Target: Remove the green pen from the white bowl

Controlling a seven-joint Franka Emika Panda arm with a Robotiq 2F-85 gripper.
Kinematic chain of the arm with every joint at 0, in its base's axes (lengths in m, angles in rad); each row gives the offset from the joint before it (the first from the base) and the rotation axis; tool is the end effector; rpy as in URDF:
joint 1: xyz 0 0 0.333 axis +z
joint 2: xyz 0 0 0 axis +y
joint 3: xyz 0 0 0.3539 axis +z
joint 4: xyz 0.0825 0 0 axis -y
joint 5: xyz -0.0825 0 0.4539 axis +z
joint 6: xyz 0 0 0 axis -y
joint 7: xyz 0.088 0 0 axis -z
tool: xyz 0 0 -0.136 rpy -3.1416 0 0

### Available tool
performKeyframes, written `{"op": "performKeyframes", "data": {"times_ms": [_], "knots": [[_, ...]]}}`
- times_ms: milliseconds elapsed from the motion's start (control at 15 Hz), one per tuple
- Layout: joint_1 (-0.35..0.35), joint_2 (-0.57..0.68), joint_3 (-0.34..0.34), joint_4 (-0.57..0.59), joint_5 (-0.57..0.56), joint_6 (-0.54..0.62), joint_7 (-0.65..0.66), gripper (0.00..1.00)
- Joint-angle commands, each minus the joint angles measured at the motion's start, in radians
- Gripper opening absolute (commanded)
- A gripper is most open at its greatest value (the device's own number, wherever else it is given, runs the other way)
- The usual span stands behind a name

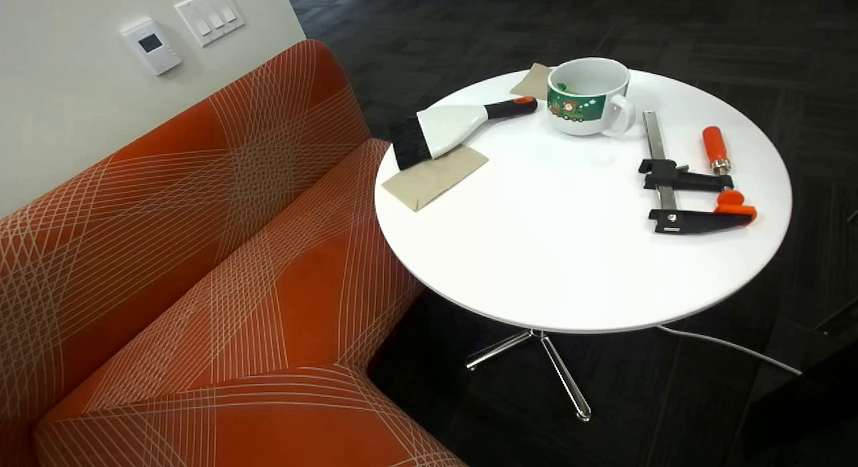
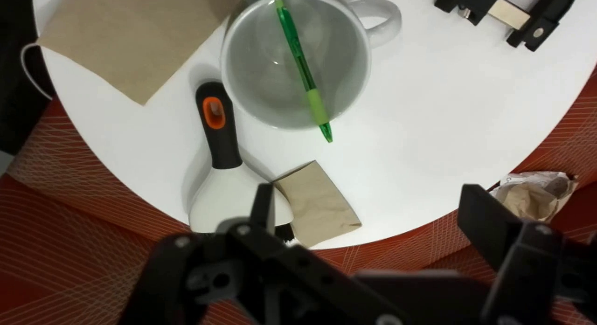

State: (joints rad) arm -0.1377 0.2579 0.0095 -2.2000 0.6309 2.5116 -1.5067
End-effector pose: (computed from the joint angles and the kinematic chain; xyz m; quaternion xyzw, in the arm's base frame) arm 0.6128 -0.0736 0.2244 -0.8895 -0.4144 -0.1563 0.1120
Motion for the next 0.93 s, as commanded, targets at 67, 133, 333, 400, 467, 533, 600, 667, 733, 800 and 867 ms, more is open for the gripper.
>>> {"op": "performKeyframes", "data": {"times_ms": [67,133,333,400,467,533,600,667,733,800,867], "knots": [[-0.035,0.031,0.016,0.020,-0.013,-0.002,-0.047,1.00],[-0.040,0.041,0.017,0.023,-0.021,-0.002,-0.052,1.00],[-0.040,0.047,0.020,0.025,-0.029,-0.002,-0.052,1.00],[-0.040,0.047,0.020,0.026,-0.029,-0.002,-0.052,1.00],[-0.052,0.056,0.035,0.036,0.001,-0.002,-0.103,1.00],[-0.055,0.066,0.038,0.042,0.003,0.001,-0.121,1.00],[-0.060,0.081,0.043,0.048,0.006,0.008,-0.150,1.00],[-0.066,0.092,0.049,0.052,0.012,0.014,-0.181,1.00],[-0.074,0.109,0.055,0.058,0.018,0.018,-0.220,1.00],[-0.083,0.126,0.060,0.066,0.023,0.014,-0.250,1.00],[-0.092,0.141,0.066,0.072,0.033,0.018,-0.286,1.00]]}}
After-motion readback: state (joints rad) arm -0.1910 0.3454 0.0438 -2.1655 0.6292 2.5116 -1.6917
